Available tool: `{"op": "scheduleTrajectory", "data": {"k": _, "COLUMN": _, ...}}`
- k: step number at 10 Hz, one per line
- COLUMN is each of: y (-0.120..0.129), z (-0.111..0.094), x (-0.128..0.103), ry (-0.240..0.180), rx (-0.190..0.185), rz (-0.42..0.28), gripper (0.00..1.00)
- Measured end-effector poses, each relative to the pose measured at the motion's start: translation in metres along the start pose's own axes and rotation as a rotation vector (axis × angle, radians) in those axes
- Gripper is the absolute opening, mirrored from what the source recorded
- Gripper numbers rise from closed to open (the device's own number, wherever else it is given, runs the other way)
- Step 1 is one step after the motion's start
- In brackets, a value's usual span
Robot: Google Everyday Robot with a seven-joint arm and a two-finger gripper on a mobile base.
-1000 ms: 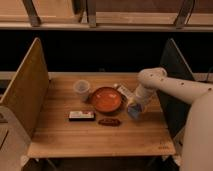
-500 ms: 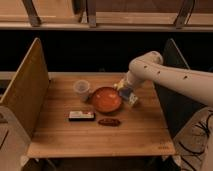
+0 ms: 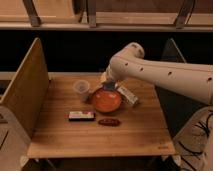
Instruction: Place the white sponge in the ceramic cup
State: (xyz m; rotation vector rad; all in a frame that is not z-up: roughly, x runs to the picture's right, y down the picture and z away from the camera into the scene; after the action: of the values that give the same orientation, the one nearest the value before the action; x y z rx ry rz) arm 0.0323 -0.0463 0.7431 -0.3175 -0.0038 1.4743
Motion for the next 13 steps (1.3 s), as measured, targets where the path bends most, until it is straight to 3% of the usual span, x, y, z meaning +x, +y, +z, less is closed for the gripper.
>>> {"op": "scheduleTrajectory", "data": {"k": 3, "y": 0.002, "z": 0.000, "x": 0.000, "ry": -0.001, "rx": -0.002, "rz": -0.003, "gripper": 0.00}}
{"op": "scheduleTrajectory", "data": {"k": 5, "y": 0.008, "z": -0.005, "x": -0.024, "ry": -0.057, "rx": 0.007, "rz": -0.057, "gripper": 0.00}}
{"op": "scheduleTrajectory", "data": {"k": 6, "y": 0.019, "z": -0.005, "x": -0.038, "ry": -0.088, "rx": 0.004, "rz": -0.102, "gripper": 0.00}}
{"op": "scheduleTrajectory", "data": {"k": 8, "y": 0.064, "z": 0.006, "x": -0.064, "ry": -0.139, "rx": -0.038, "rz": -0.213, "gripper": 0.00}}
{"op": "scheduleTrajectory", "data": {"k": 11, "y": 0.118, "z": 0.045, "x": -0.066, "ry": -0.114, "rx": -0.107, "rz": -0.303, "gripper": 0.00}}
{"op": "scheduleTrajectory", "data": {"k": 13, "y": 0.128, "z": 0.076, "x": -0.066, "ry": -0.072, "rx": -0.112, "rz": -0.336, "gripper": 0.00}}
